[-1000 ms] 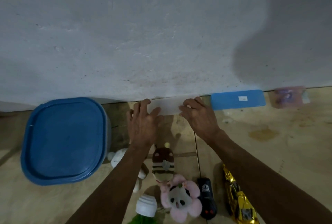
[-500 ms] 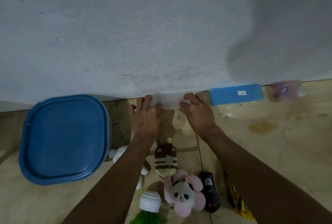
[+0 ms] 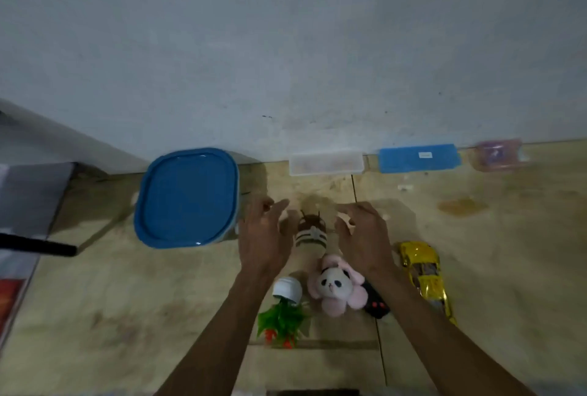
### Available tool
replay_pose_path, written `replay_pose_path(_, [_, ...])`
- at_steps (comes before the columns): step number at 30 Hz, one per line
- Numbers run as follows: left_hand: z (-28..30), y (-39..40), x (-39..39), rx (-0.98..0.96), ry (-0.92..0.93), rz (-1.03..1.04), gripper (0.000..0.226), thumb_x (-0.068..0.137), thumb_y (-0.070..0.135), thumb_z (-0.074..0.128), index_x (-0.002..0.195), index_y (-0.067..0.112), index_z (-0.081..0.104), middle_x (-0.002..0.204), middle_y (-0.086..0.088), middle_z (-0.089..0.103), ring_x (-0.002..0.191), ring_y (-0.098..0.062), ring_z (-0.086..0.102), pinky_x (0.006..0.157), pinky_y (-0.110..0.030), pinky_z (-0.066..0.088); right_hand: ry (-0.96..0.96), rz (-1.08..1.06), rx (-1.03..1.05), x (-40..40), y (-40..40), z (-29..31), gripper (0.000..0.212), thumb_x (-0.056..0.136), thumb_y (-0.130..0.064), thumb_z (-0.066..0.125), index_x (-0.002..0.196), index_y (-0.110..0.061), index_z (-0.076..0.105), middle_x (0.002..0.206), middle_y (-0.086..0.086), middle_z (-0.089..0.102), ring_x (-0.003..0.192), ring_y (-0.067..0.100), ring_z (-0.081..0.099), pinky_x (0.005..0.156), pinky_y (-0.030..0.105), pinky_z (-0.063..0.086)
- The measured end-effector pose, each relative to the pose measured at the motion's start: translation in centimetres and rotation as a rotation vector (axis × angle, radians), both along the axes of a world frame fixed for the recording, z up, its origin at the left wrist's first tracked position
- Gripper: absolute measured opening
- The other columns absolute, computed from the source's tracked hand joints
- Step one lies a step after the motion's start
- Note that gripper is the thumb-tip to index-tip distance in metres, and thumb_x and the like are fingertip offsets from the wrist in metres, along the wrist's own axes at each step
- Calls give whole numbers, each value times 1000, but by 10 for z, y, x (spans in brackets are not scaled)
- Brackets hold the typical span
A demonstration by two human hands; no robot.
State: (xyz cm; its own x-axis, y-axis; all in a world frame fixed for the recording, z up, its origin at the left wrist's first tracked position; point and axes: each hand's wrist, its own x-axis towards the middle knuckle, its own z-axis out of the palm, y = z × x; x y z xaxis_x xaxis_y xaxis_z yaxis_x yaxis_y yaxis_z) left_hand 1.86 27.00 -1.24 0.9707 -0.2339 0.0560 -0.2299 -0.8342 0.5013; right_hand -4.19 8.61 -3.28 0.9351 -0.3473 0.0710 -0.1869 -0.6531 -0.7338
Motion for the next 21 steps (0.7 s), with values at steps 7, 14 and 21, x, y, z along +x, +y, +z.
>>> replay_pose_path(7, [8,89,-66,-9,0,186,32,85,26,78,114,14,75,110,-11,67,97,-31,65,80,-42,57,-24,84,115,-37,83,18,21,88,-5,67,108,-9,74,109,10,73,102,27,65,90,36,53])
replay_pose_path(14, [16,166,-31,-71,54,373,38,89,26,74,123,11,69,117,-13,64,110,-31,61,89,-41,53,61,101,184,3,153,25,28,92,-14,65,120,-14,70,119,8,69,108,24,64,90,42,55])
replay_pose_path(21, [8,229,60,-40,248,447,63,94,41,64,143,7,45,141,-20,44,129,-37,45,99,-52,48,153,-70,113,78,210,15,31,96,-20,60,126,-12,63,116,11,63,107,30,60,86,35,49])
